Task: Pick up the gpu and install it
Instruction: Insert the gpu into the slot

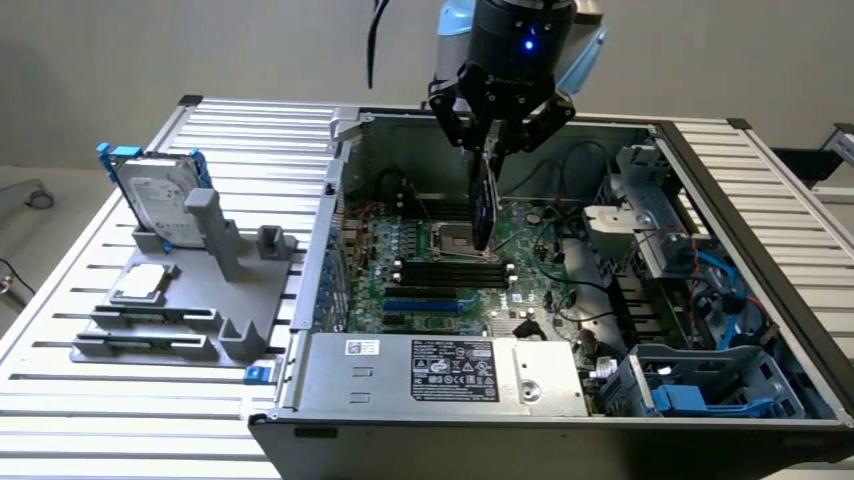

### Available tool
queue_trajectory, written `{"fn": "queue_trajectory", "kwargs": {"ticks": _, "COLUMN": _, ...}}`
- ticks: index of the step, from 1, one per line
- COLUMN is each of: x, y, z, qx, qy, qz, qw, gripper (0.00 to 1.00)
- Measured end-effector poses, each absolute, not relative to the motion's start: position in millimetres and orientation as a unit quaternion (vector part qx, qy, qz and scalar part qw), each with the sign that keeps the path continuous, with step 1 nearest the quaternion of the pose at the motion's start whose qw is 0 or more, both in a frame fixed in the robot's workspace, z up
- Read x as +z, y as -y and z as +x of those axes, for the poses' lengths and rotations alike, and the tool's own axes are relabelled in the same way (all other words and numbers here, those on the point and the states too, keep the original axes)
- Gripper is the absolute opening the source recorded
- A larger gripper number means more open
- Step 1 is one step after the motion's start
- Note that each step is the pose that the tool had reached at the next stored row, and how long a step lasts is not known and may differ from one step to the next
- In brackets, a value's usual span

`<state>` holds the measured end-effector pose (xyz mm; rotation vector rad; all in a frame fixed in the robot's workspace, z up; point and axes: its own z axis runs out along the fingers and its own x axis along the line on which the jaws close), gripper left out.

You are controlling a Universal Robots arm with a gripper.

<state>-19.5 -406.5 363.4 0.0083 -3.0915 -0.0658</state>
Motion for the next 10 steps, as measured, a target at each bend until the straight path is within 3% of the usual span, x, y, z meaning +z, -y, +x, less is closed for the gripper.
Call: {"fn": "queue_trajectory", "kwargs": {"ticks": 10, "x": 363.4, "y": 406.5, "z": -19.5, "qx": -0.021, "qy": 0.999, "qz": 0.026, "qw": 0.024, "gripper": 0.26}}
